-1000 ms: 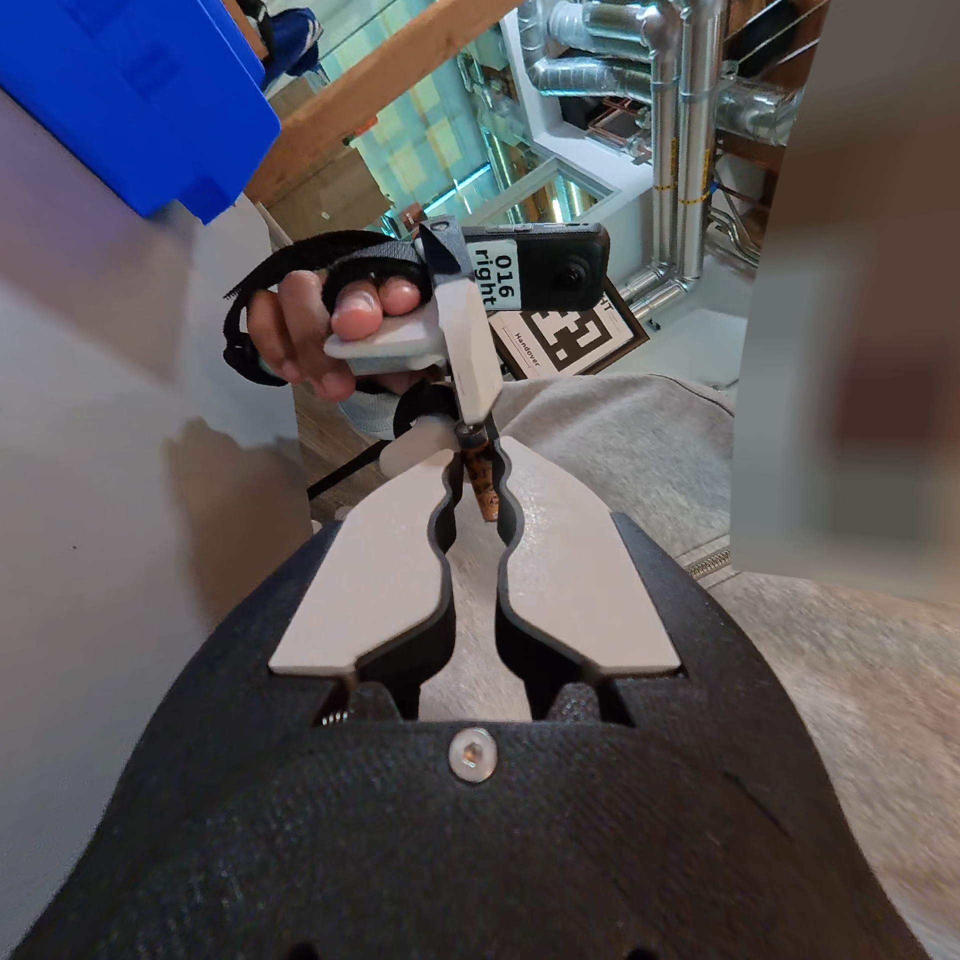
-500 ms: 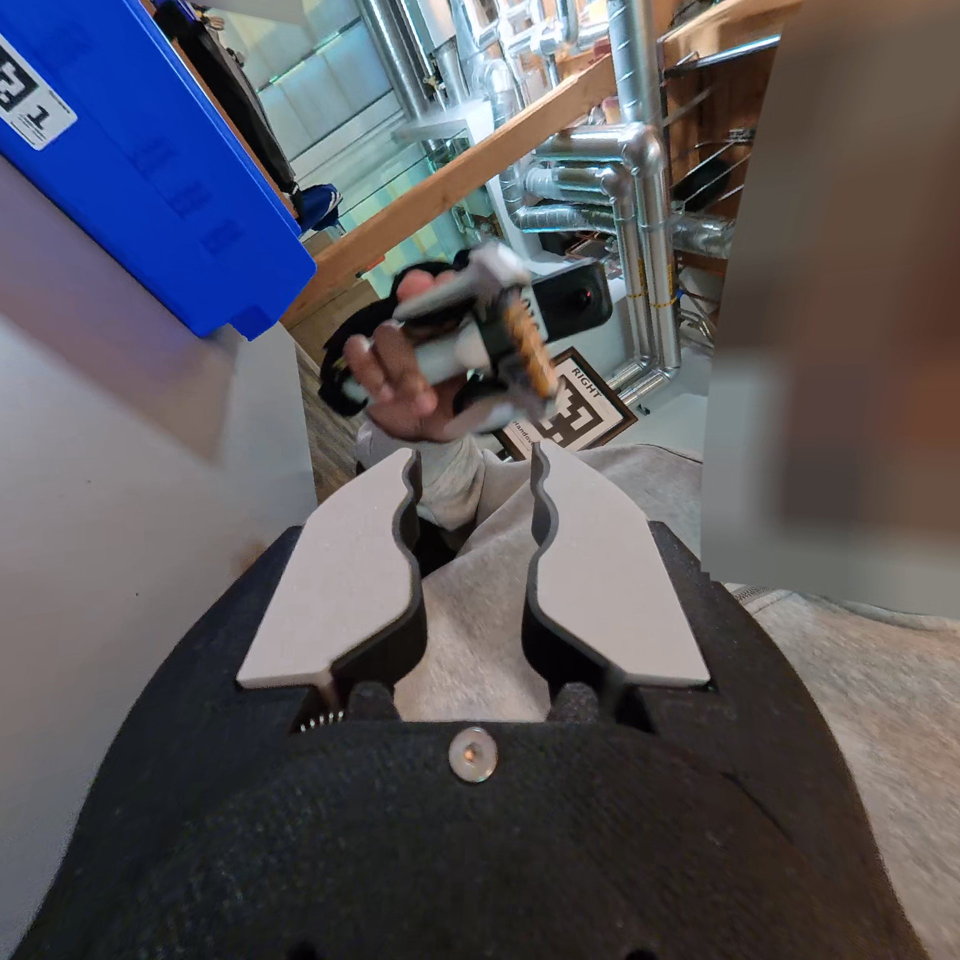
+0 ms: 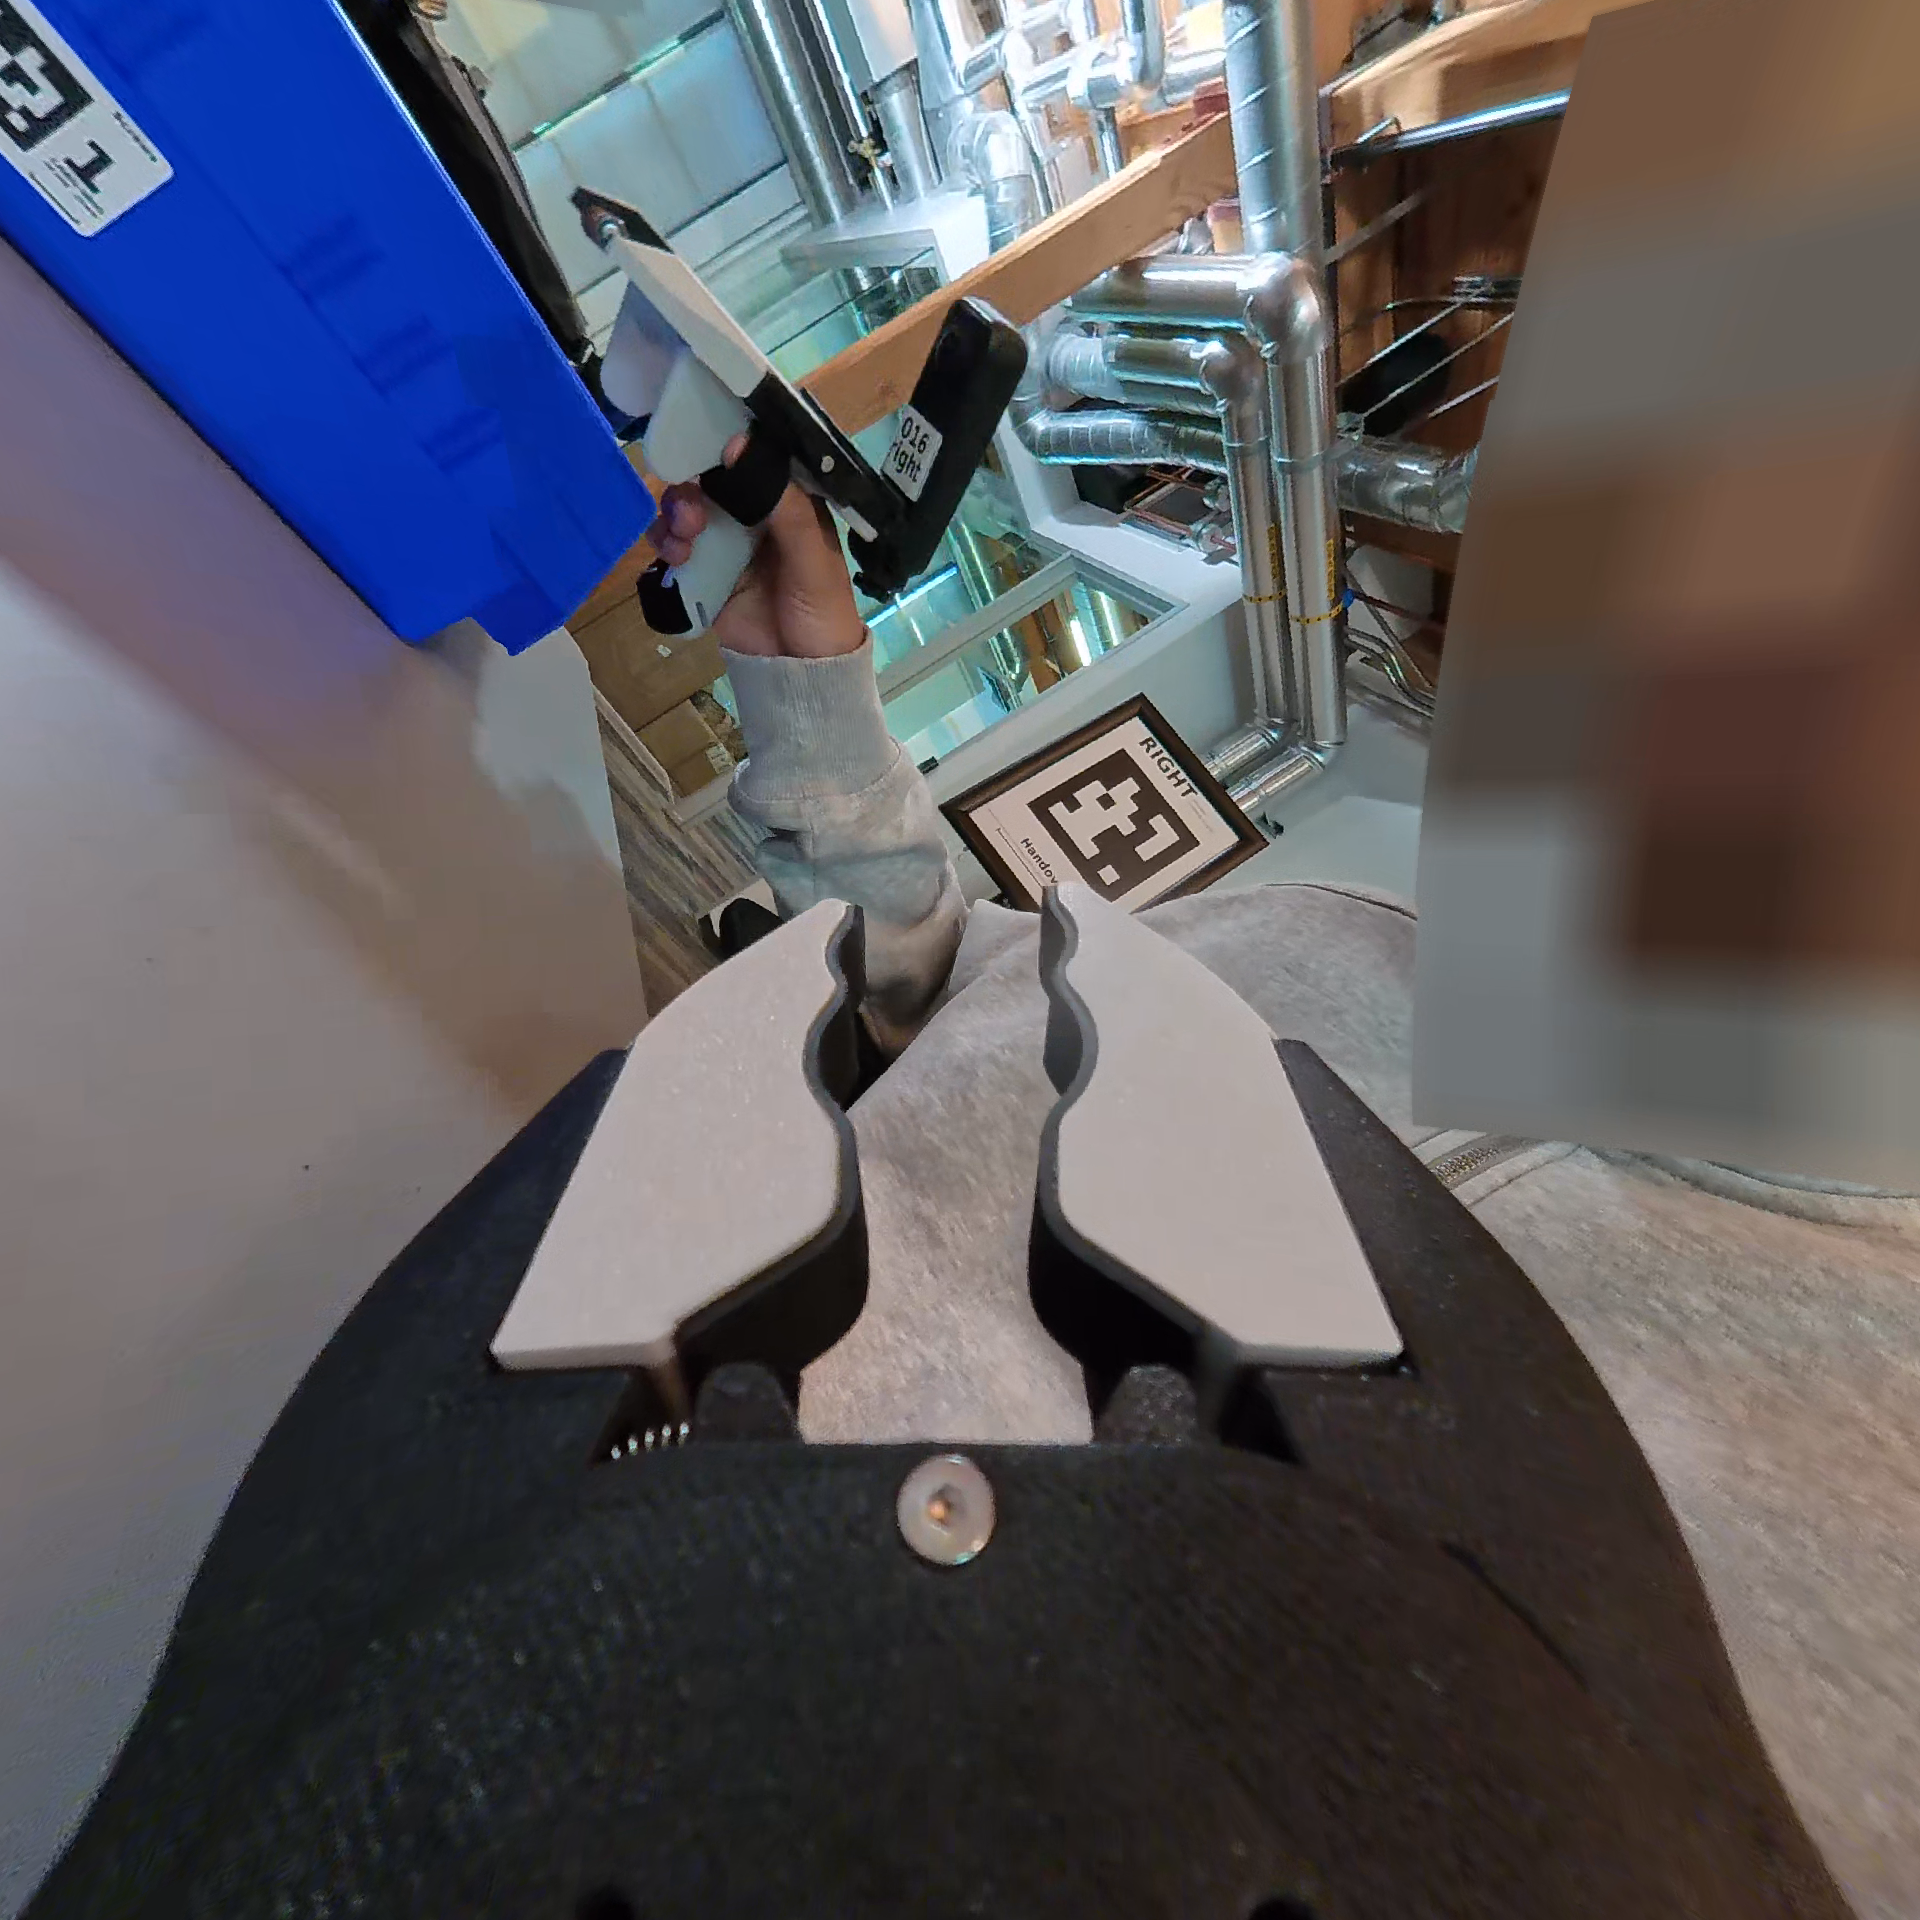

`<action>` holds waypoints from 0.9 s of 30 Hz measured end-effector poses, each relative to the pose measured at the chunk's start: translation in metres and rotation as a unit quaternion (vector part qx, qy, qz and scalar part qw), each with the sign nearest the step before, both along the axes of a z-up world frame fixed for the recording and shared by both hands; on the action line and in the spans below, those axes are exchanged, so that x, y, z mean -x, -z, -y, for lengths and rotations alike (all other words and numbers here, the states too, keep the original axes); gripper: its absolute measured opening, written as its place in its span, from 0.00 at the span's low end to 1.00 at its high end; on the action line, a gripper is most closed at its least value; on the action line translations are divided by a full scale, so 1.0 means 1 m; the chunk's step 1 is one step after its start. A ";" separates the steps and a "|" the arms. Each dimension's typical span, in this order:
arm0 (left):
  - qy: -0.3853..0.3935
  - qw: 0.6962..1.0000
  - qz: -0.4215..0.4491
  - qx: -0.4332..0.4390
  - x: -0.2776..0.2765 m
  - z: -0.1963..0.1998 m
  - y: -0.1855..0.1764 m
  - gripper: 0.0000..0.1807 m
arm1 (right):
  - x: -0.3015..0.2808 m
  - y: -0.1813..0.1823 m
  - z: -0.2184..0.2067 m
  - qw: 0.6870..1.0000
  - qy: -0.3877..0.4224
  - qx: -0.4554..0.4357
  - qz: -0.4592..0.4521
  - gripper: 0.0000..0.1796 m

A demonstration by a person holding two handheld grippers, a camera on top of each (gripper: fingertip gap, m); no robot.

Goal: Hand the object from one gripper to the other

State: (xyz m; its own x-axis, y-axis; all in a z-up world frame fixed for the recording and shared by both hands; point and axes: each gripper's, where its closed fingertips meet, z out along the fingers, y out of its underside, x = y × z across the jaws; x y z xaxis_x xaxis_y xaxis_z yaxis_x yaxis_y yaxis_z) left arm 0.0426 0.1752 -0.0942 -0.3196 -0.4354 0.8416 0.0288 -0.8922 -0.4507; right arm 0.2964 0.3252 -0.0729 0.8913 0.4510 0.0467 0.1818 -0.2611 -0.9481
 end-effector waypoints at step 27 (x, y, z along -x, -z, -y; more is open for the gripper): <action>-0.006 0.998 -0.047 -0.047 -0.003 0.000 0.011 0.16 | 0.193 -0.041 0.089 0.948 -0.271 -0.097 -0.132 0.41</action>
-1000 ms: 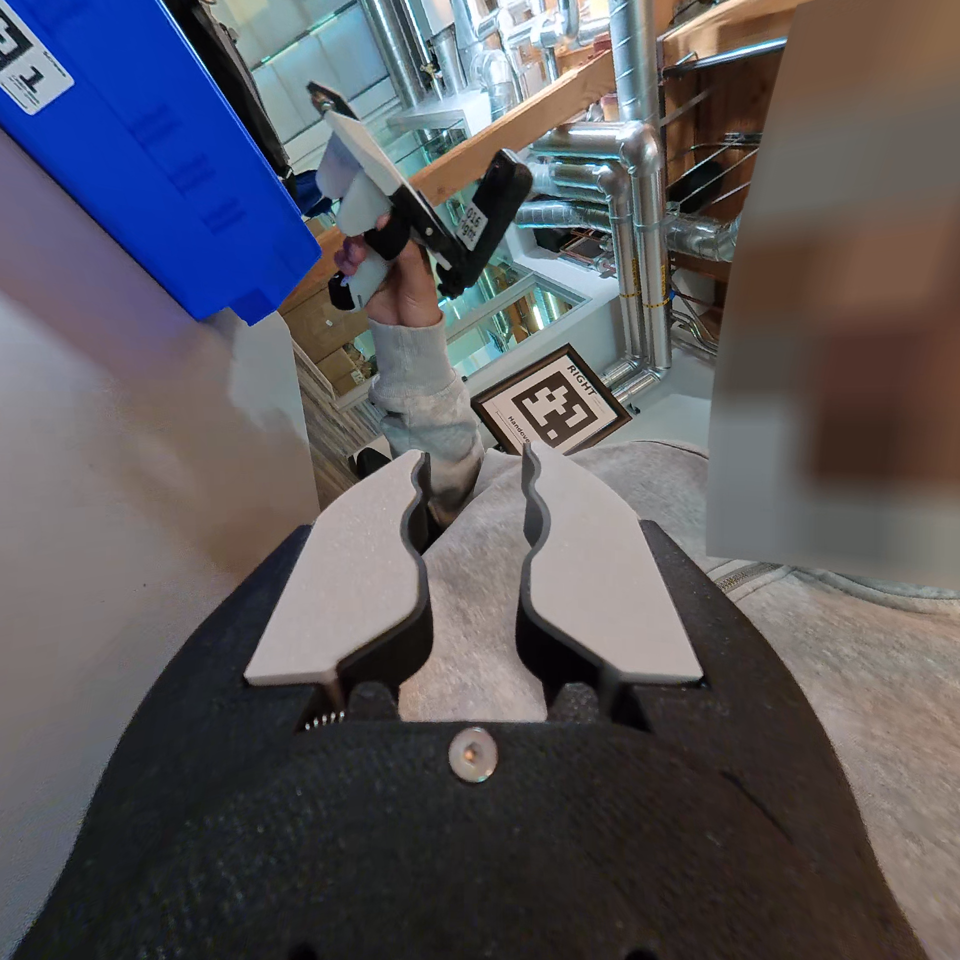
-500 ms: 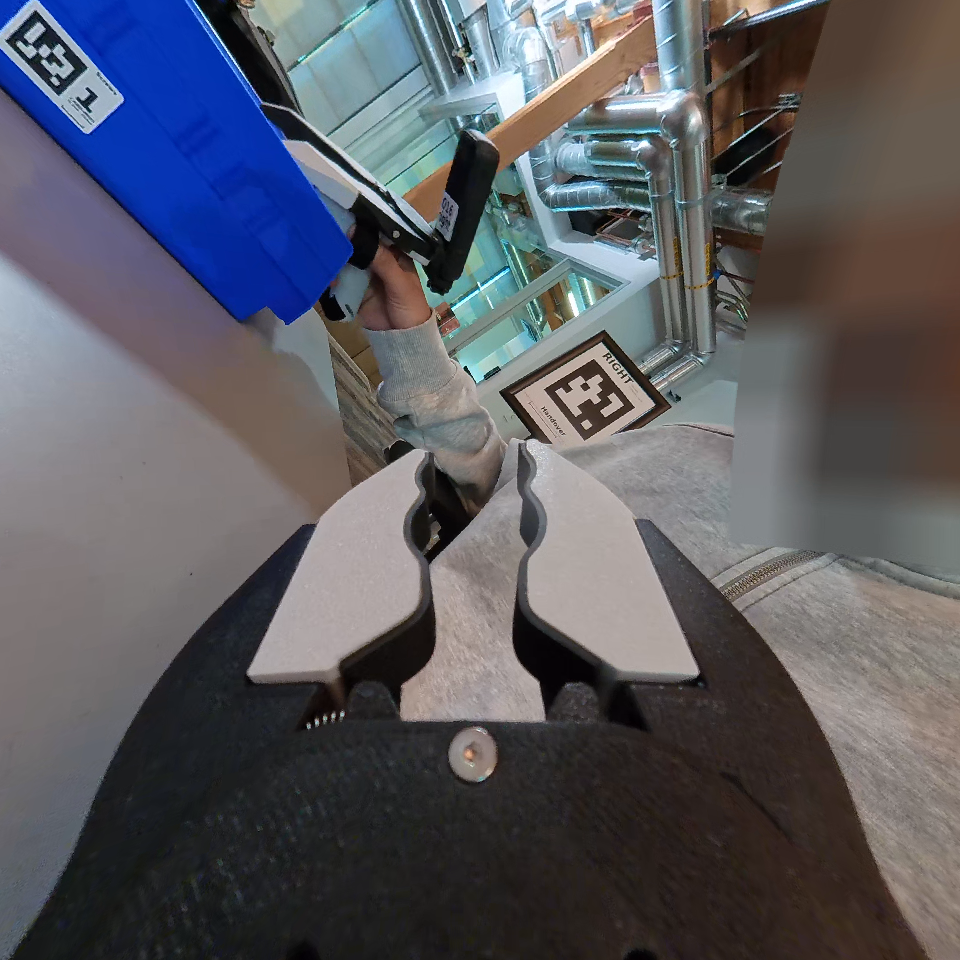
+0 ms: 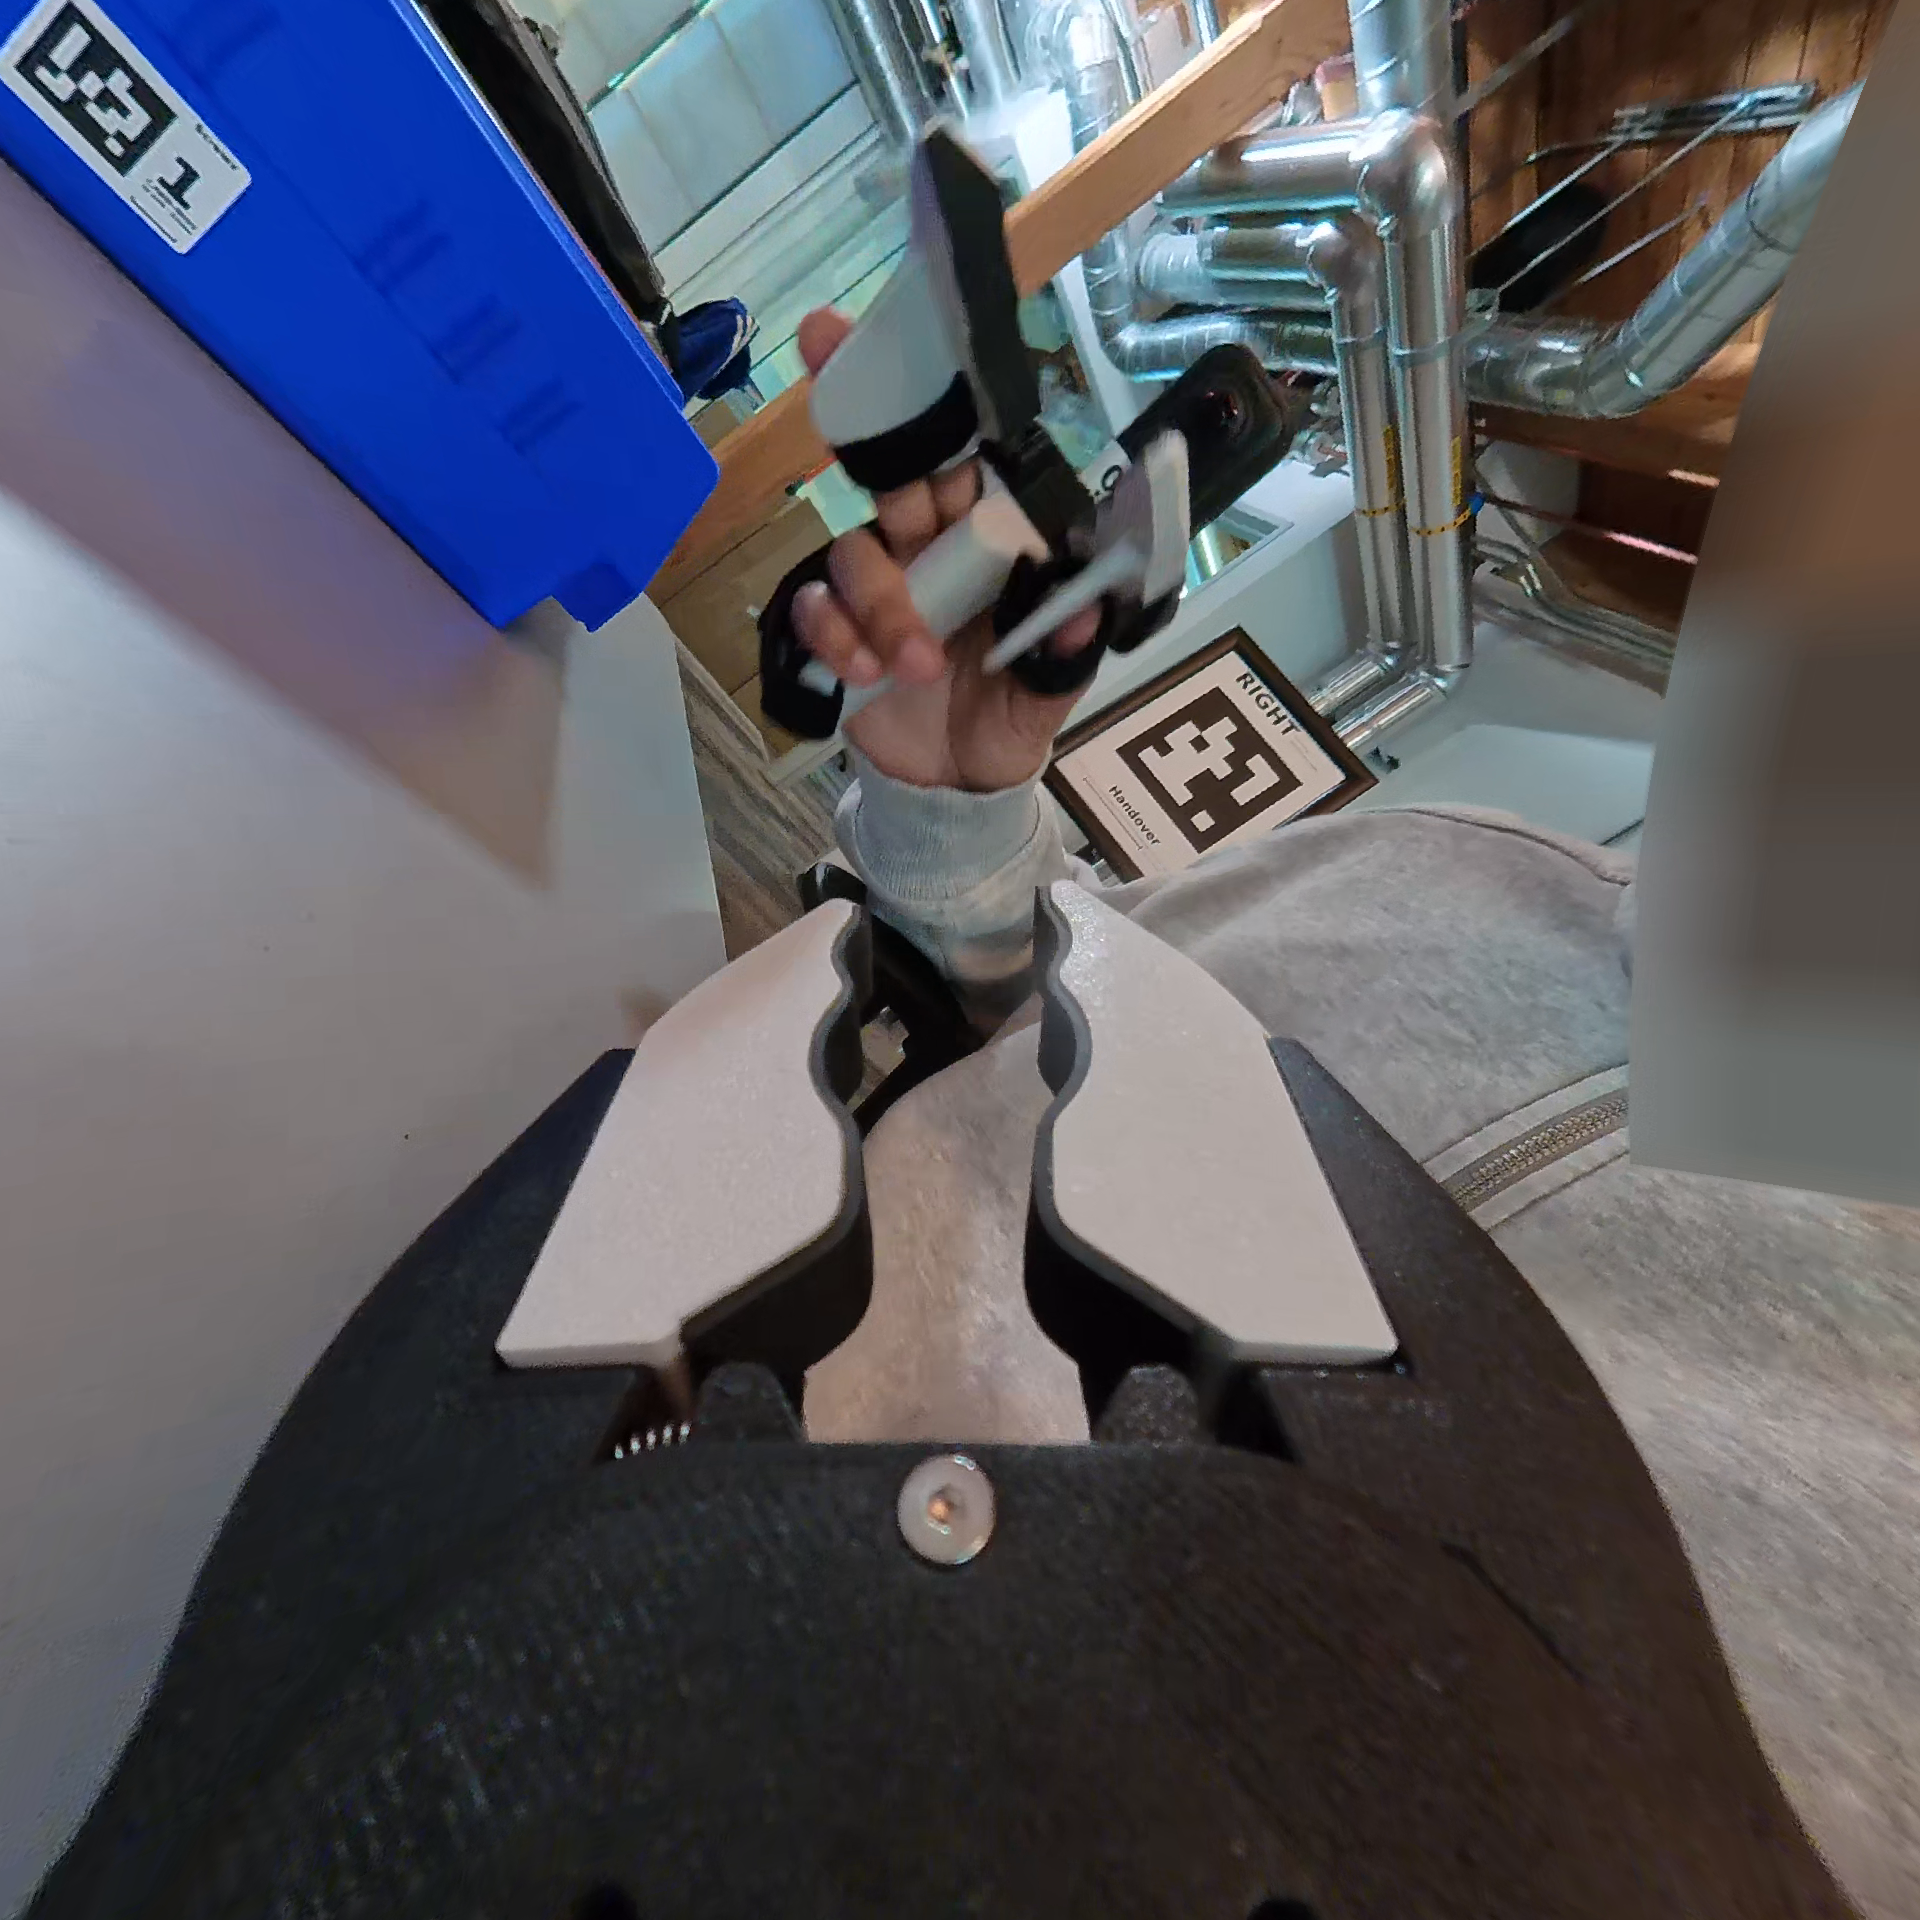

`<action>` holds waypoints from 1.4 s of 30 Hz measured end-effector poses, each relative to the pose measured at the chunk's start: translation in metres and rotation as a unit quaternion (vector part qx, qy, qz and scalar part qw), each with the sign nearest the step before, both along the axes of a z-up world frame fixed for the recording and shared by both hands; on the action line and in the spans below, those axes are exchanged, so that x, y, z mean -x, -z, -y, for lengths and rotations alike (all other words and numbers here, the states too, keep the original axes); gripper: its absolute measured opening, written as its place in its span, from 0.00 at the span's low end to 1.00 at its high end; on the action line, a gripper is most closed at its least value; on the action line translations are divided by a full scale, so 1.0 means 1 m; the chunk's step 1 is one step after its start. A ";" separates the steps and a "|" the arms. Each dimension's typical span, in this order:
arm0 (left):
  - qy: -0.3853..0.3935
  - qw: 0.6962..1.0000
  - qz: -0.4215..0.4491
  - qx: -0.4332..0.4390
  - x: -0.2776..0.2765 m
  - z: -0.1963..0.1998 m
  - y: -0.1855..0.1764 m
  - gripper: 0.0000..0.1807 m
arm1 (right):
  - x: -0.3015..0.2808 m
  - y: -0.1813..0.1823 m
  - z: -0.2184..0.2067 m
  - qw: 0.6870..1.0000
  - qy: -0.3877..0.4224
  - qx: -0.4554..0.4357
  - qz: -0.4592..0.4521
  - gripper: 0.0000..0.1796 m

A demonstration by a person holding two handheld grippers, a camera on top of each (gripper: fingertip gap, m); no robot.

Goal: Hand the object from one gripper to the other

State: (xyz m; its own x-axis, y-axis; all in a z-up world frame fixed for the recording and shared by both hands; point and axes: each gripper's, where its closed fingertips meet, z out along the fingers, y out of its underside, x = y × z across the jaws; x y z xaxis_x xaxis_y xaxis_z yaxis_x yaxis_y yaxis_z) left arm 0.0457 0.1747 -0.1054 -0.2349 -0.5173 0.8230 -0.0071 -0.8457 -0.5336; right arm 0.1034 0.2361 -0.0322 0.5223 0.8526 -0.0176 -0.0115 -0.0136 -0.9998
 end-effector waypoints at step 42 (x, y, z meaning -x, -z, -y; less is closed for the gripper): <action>-0.660 0.503 -0.556 -0.047 0.572 -0.143 -0.018 0.15 | 0.050 0.089 0.022 0.984 -0.119 0.111 0.068 0.26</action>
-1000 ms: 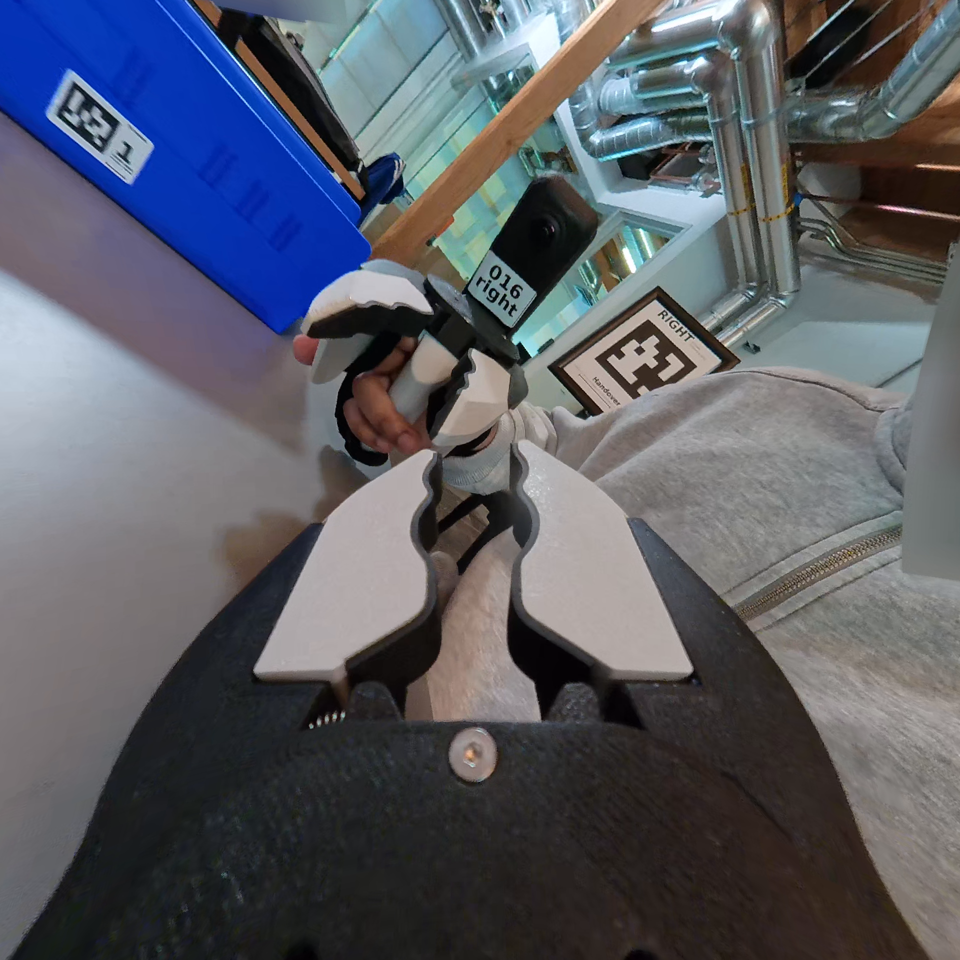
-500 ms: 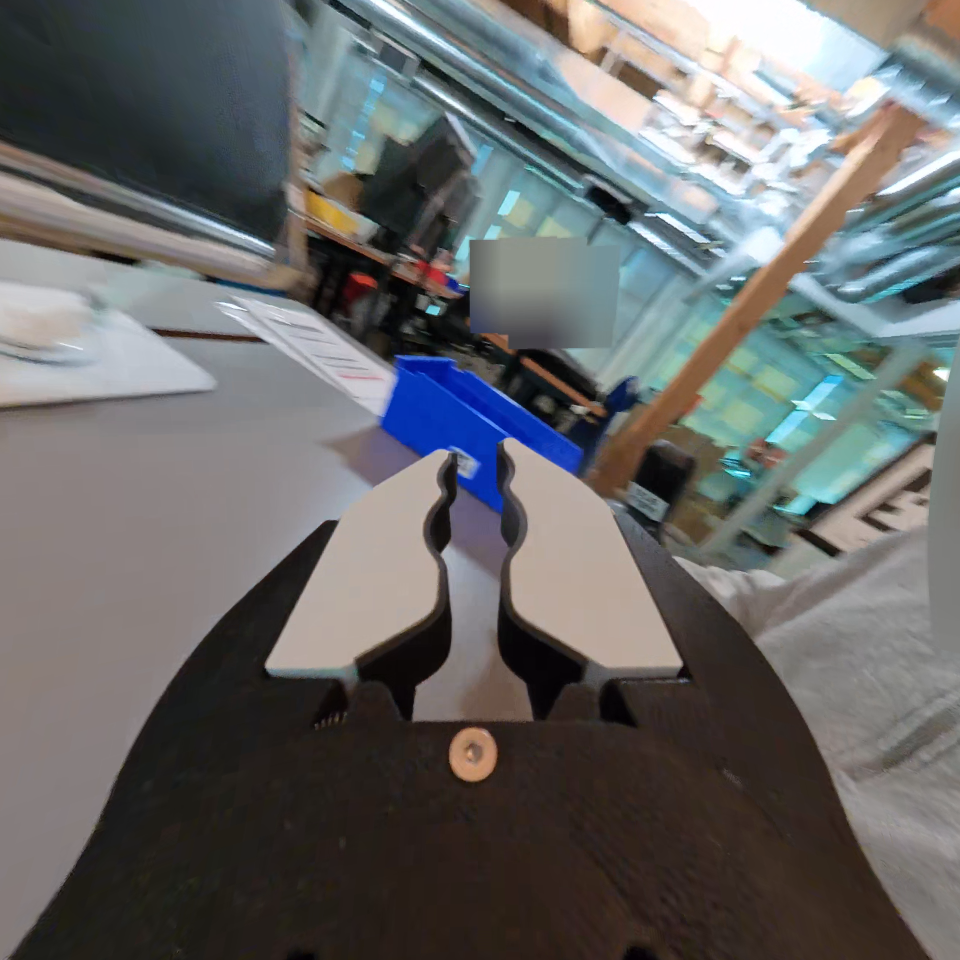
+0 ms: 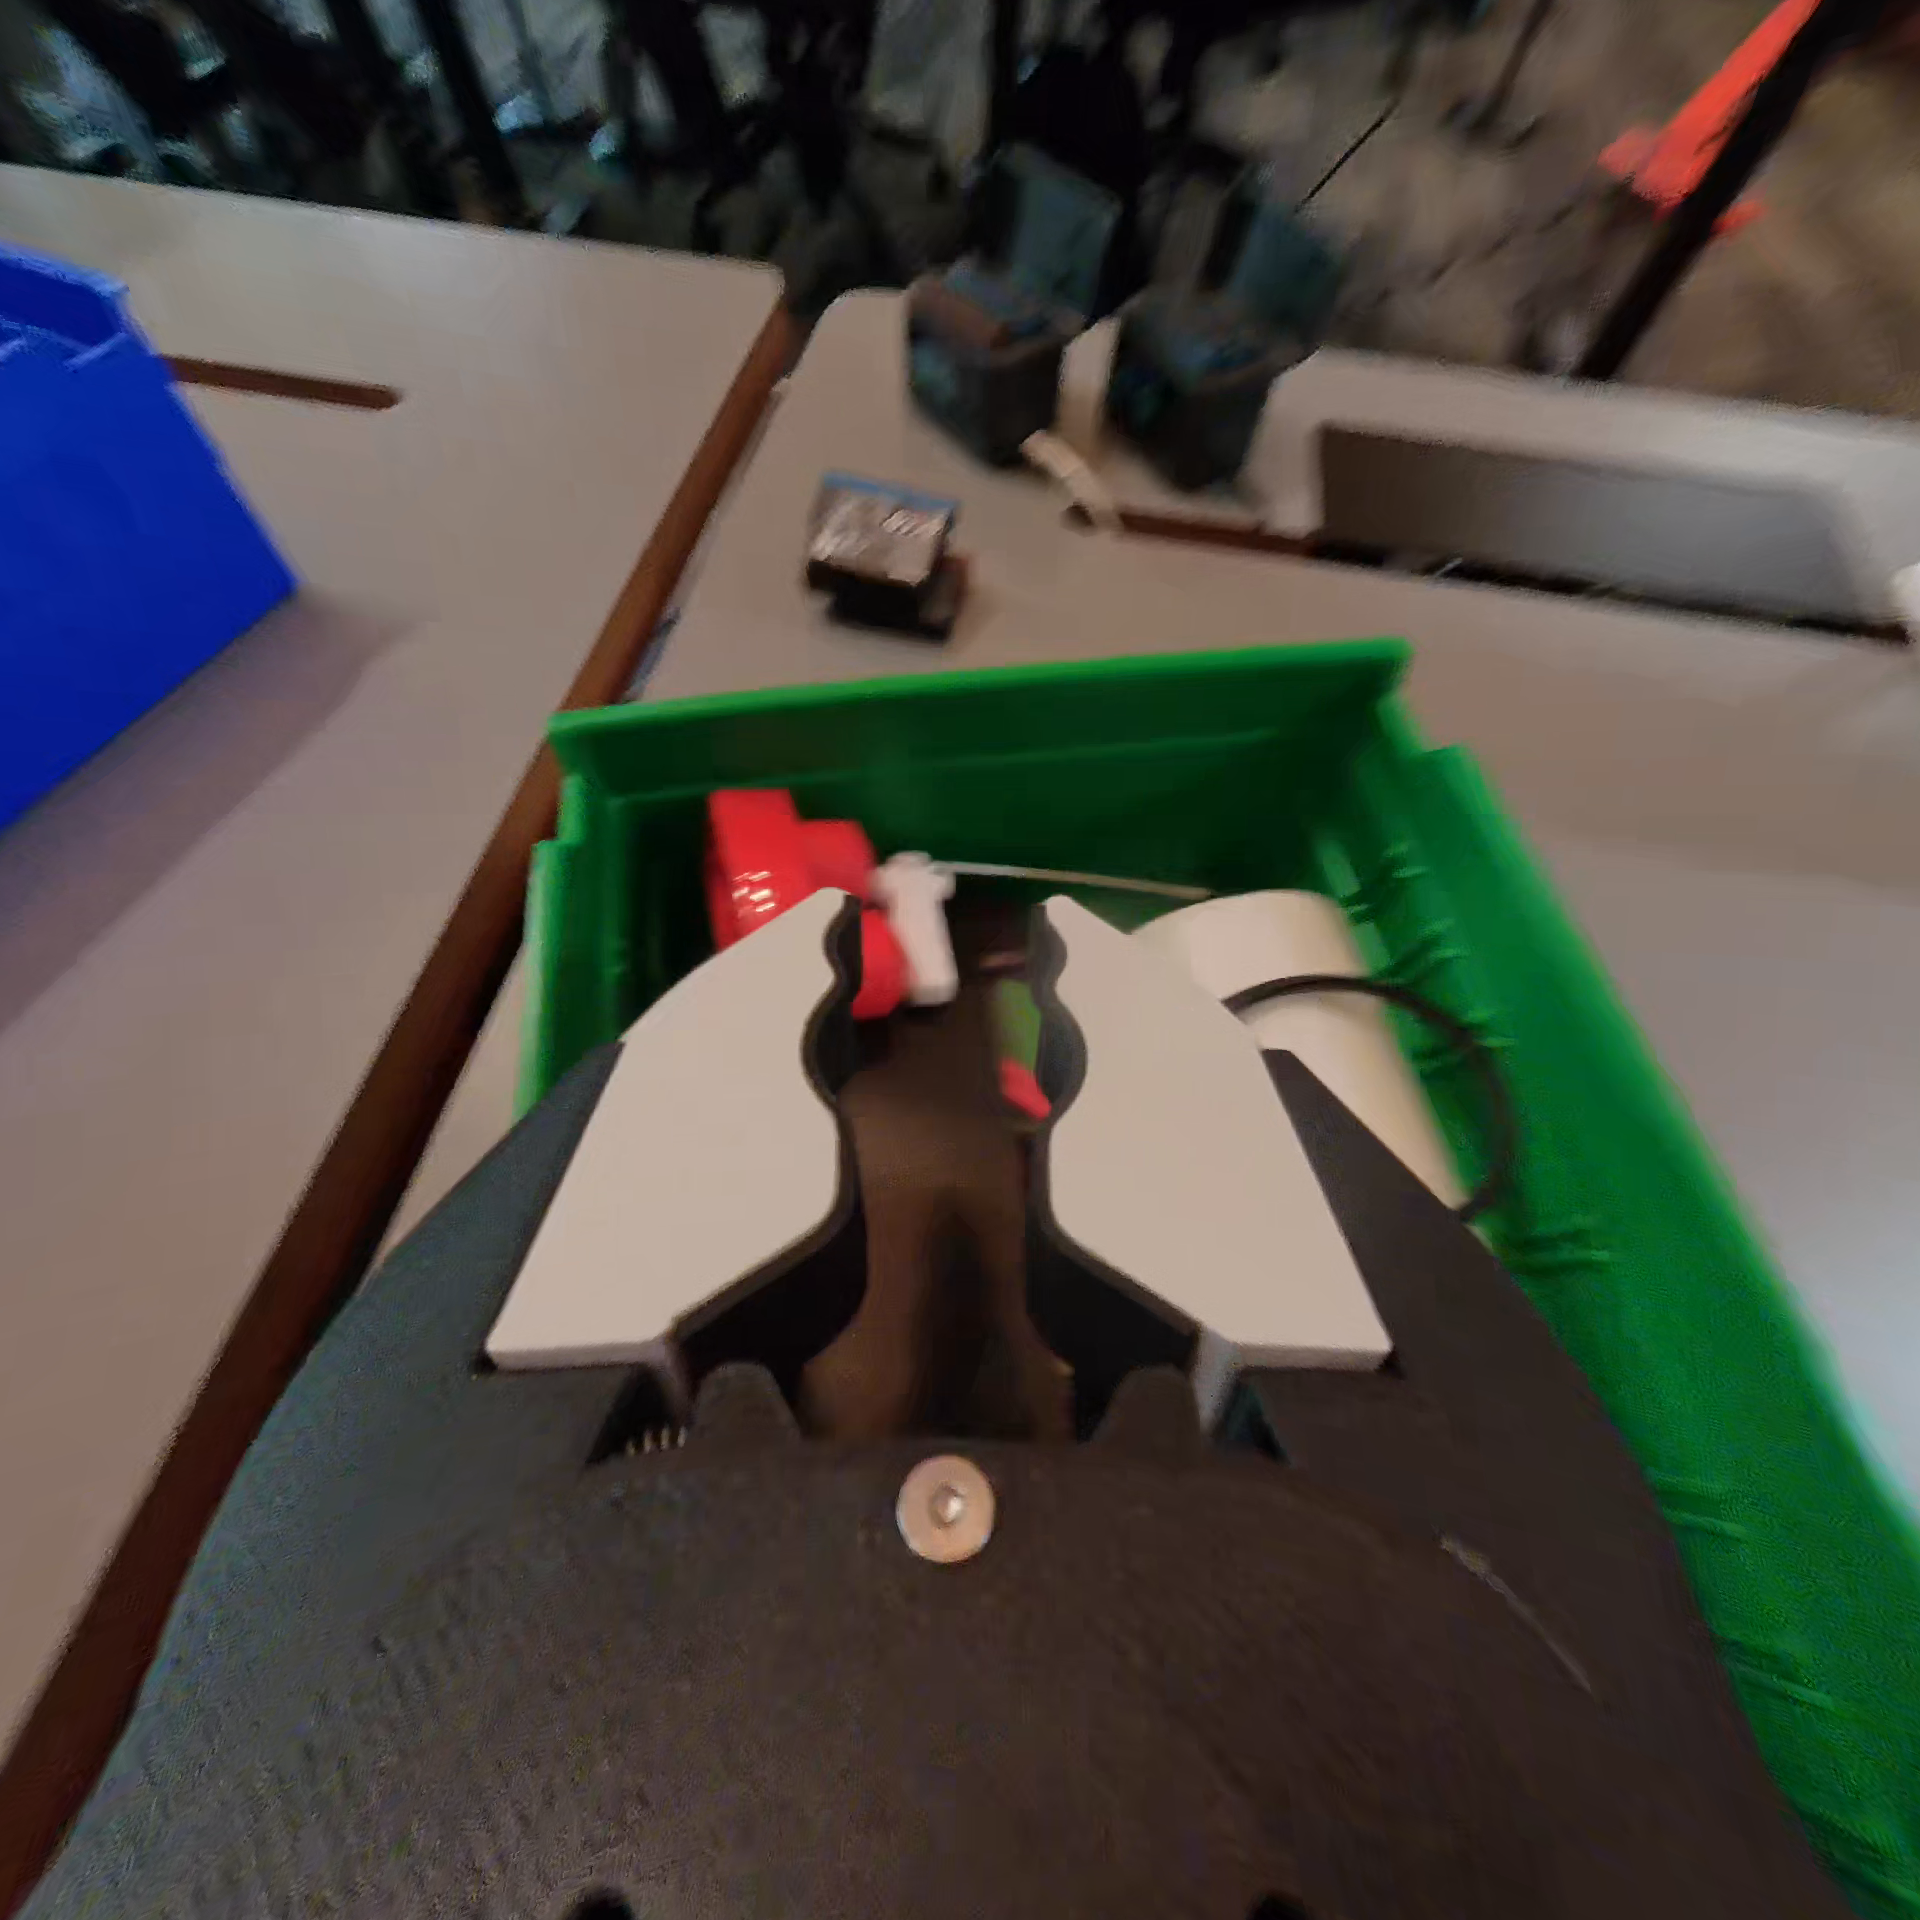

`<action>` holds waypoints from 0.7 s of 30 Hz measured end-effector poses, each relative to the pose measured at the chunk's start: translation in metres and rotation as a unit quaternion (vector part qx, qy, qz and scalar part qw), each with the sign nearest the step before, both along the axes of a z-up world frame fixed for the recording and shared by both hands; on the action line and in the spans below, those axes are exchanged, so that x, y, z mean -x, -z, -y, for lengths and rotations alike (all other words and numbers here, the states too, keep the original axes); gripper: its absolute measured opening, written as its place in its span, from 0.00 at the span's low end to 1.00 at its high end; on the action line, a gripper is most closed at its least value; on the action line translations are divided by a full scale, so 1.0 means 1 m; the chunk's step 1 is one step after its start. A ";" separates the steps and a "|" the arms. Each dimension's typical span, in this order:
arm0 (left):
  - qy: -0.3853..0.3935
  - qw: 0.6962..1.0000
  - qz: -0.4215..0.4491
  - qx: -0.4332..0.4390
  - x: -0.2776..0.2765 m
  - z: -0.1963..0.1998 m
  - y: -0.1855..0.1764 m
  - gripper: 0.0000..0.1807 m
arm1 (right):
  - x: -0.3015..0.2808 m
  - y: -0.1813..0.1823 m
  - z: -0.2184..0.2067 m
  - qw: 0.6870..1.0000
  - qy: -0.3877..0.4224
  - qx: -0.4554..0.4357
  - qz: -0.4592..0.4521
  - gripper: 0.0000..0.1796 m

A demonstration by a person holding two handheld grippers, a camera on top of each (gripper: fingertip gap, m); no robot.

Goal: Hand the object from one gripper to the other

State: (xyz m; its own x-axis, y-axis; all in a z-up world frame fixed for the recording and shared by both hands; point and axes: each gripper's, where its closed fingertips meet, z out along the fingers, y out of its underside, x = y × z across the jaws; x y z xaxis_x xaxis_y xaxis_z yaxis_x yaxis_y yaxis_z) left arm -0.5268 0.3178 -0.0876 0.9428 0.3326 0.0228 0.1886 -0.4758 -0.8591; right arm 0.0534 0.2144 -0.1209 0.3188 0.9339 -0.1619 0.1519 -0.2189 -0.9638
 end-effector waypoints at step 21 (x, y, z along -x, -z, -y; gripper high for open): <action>-0.020 0.978 -0.088 0.186 0.028 0.001 0.044 0.32 | 0.000 -0.002 0.003 1.000 -0.008 0.022 -0.014 0.24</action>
State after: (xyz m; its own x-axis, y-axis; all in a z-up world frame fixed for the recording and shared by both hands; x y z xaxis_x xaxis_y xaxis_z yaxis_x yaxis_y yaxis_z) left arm -0.5545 0.3163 -0.1317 0.9073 0.3238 -0.2682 0.0788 -0.7575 -0.6480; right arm 0.0533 0.2118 -0.1189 0.2980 0.9306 -0.2124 0.1292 -0.2598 -0.9570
